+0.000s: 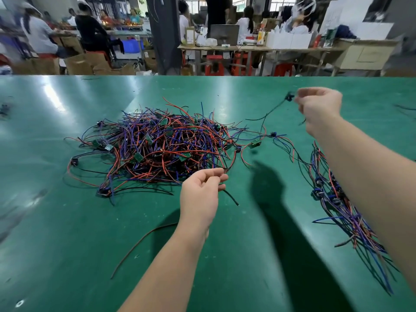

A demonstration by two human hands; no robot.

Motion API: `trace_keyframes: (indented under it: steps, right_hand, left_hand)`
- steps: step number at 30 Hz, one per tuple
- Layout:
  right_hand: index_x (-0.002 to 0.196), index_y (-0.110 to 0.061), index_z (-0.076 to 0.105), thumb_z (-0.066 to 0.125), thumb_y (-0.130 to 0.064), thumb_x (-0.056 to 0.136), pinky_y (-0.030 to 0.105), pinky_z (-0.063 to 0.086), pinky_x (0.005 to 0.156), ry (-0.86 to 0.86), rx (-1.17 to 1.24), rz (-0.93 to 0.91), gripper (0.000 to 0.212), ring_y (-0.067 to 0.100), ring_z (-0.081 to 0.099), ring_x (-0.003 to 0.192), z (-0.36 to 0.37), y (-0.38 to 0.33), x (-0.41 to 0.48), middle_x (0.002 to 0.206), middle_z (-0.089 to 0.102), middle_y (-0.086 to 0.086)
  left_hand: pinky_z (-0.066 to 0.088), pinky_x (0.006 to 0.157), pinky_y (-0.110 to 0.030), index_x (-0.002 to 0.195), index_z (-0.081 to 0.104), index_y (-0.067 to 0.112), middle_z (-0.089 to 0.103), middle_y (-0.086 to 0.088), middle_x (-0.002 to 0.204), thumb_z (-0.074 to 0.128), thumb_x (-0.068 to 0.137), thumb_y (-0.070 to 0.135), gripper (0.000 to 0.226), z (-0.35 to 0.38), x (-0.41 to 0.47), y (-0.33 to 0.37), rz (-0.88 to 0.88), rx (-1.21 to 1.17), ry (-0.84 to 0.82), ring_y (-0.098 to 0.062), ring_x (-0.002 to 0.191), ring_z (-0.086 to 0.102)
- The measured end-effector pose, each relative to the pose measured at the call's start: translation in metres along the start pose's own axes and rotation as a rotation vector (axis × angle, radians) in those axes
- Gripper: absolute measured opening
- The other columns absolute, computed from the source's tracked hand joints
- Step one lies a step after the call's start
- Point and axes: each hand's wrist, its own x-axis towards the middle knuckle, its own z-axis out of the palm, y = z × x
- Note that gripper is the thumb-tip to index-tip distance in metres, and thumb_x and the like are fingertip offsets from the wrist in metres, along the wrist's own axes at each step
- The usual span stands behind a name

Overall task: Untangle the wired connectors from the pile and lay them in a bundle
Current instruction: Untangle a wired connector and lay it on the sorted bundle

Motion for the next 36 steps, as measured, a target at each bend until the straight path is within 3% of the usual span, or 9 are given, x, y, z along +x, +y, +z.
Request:
trace_keyframes:
  steps: [5, 9, 14, 18, 21, 26, 28, 34, 36]
  right_hand:
    - [0.112, -0.017, 0.066, 0.053, 0.000, 0.086, 0.018, 0.037, 0.046, -0.138, -0.357, 0.016, 0.033, 0.010, 0.041, 0.055, -0.003, 0.051, 0.002, 0.099, 0.064, 0.006]
    - [0.107, -0.017, 0.069, 0.052, -0.001, 0.084, 0.023, 0.036, 0.054, -0.163, -0.408, -0.016, 0.033, 0.015, 0.047, 0.062, -0.006, 0.072, -0.028, 0.089, 0.064, 0.006]
    - [0.089, -0.020, 0.072, 0.055, 0.001, 0.080, 0.021, 0.040, 0.060, -0.415, -0.461, -0.086, 0.028, 0.014, 0.054, 0.064, -0.013, 0.089, -0.099, 0.079, 0.067, -0.001]
    - [0.085, -0.026, 0.072, 0.065, -0.011, 0.080, 0.010, 0.036, 0.058, -0.648, -0.699, -0.383, 0.017, 0.004, 0.054, 0.064, -0.012, 0.089, -0.150, 0.077, 0.062, -0.012]
    - [0.103, -0.019, 0.070, 0.068, -0.025, 0.081, 0.028, 0.043, 0.082, -0.846, -0.809, -0.626, 0.022, 0.022, 0.056, 0.094, 0.006, 0.091, -0.182, 0.100, 0.060, 0.002]
    - [0.128, 0.002, 0.044, 0.047, 0.001, 0.095, 0.046, 0.034, 0.108, -1.024, -0.415, -0.419, 0.033, 0.034, 0.041, 0.128, 0.042, 0.101, -0.228, 0.134, 0.047, 0.018]
    - [0.126, -0.012, 0.048, 0.050, 0.002, 0.094, 0.045, 0.029, 0.110, -1.021, -0.410, -0.442, 0.035, 0.035, 0.039, 0.128, 0.052, 0.107, -0.227, 0.130, 0.050, 0.014]
    - [0.110, -0.027, 0.053, 0.052, -0.017, 0.082, 0.033, 0.014, 0.065, -0.774, -0.999, -0.949, 0.029, 0.025, 0.047, 0.099, 0.047, 0.095, -0.198, 0.098, 0.050, -0.004]
    - [0.085, -0.029, 0.052, 0.056, -0.020, 0.085, 0.033, 0.017, 0.065, -0.653, -1.013, -0.890, 0.010, 0.025, 0.054, 0.095, 0.033, 0.081, -0.166, 0.082, 0.051, -0.008]
  left_hand:
    - [0.047, 0.058, -0.016, 0.084, 0.068, 0.025, 0.071, 0.010, 0.077, 0.051, 0.088, 0.009, 0.024, -0.005, 0.000, -0.001, 0.076, 0.232, 0.018, -0.004, 0.064, 0.062]
    - [0.042, 0.080, -0.029, 0.106, 0.064, 0.030, 0.057, 0.007, 0.107, 0.051, 0.087, 0.027, 0.023, -0.012, -0.001, -0.009, 0.281, 1.039, 0.021, -0.014, 0.095, 0.051]
    - [0.034, 0.092, -0.035, 0.119, 0.055, 0.028, 0.046, 0.000, 0.121, 0.051, 0.086, 0.028, 0.034, -0.021, 0.001, -0.009, 0.195, 1.260, 0.068, -0.024, 0.113, 0.040]
    - [0.035, 0.091, -0.035, 0.115, 0.060, 0.024, 0.053, -0.003, 0.118, 0.046, 0.086, 0.008, 0.036, -0.025, 0.003, 0.003, 0.334, 1.068, 0.137, -0.025, 0.109, 0.044]
    - [0.041, 0.087, -0.039, 0.098, 0.067, 0.013, 0.062, -0.006, 0.099, 0.047, 0.080, 0.001, 0.029, -0.016, -0.005, 0.013, 0.634, 0.813, 0.160, -0.028, 0.096, 0.053]
    - [0.045, 0.079, -0.041, 0.088, 0.069, 0.012, 0.064, -0.005, 0.088, 0.048, 0.074, 0.005, 0.027, -0.013, -0.010, 0.008, 0.724, 0.765, 0.165, -0.028, 0.087, 0.055]
    - [0.045, 0.082, -0.039, 0.086, 0.069, 0.011, 0.064, -0.003, 0.087, 0.048, 0.073, 0.002, 0.026, -0.019, -0.005, 0.006, 0.719, 0.705, 0.204, -0.026, 0.087, 0.056]
    - [0.047, 0.083, -0.038, 0.083, 0.068, 0.014, 0.058, 0.008, 0.083, 0.050, 0.074, 0.000, 0.025, -0.023, 0.004, 0.011, 0.742, 0.565, 0.286, -0.019, 0.084, 0.057]
    - [0.047, 0.082, -0.037, 0.083, 0.068, 0.014, 0.060, 0.007, 0.083, 0.049, 0.074, -0.001, 0.026, -0.025, 0.005, 0.011, 0.762, 0.536, 0.294, -0.020, 0.084, 0.058]
